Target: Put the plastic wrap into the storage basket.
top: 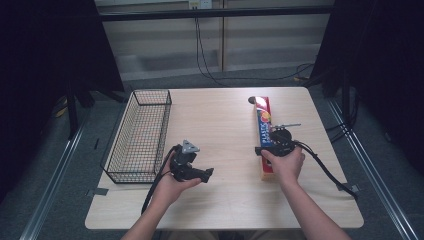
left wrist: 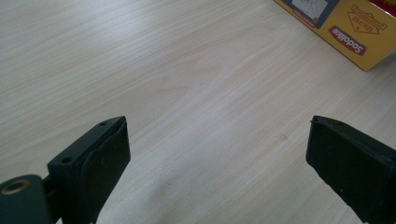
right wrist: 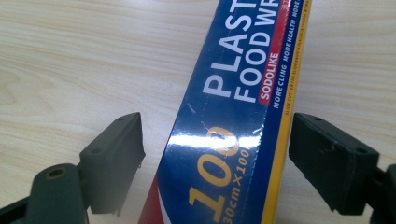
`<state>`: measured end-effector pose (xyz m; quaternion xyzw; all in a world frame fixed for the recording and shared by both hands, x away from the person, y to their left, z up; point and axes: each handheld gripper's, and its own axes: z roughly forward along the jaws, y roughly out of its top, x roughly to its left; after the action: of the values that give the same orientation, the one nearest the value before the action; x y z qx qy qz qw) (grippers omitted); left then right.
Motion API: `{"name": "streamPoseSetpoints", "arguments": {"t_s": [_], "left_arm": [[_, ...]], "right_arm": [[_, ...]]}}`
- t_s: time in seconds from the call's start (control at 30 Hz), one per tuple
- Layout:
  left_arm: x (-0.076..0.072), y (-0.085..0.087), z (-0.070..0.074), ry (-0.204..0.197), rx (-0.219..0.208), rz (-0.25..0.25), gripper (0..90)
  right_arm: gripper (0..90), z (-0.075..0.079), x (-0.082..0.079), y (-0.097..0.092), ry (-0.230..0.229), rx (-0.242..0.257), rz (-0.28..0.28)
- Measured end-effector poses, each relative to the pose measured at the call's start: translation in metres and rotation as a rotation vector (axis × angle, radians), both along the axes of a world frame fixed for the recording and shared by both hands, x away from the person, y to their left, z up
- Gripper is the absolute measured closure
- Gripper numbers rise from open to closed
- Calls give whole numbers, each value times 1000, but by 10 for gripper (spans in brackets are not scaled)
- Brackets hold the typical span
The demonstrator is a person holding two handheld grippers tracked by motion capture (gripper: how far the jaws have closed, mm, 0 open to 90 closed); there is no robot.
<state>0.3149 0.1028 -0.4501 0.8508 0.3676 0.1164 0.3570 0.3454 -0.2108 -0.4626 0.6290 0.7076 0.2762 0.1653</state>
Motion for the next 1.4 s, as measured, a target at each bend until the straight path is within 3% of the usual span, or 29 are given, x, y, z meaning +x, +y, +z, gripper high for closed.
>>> {"name": "streamPoseSetpoints", "arguments": {"t_s": [0.1, 0.13, 0.27, 0.5, 0.7, 1.13, 1.4], "left_arm": [[-1, -1, -1, 6, 10, -6, 65], [-1, -2, -2, 9, -16, 4, 65], [-2, -4, -3, 8, -17, 1, 67], [-1, -3, -2, 11, 11, -14, 69], [-2, -4, -3, 16, 7, -19, 72], [-1, -4, -3, 16, 20, -28, 76], [-2, -7, -3, 16, 12, -26, 78]], "right_arm": [[177, -2, 1, 1, 13, -1, 2], [177, -2, 1, 1, 13, -1, 2], [188, -3, 3, 1, 16, 7, -8], [227, -3, 5, 0, 14, 3, -20], [253, -8, 7, 1, 13, -27, -25], [278, -9, 9, 3, 33, -30, -48], [287, -7, 12, 1, 48, -37, -25]]}}
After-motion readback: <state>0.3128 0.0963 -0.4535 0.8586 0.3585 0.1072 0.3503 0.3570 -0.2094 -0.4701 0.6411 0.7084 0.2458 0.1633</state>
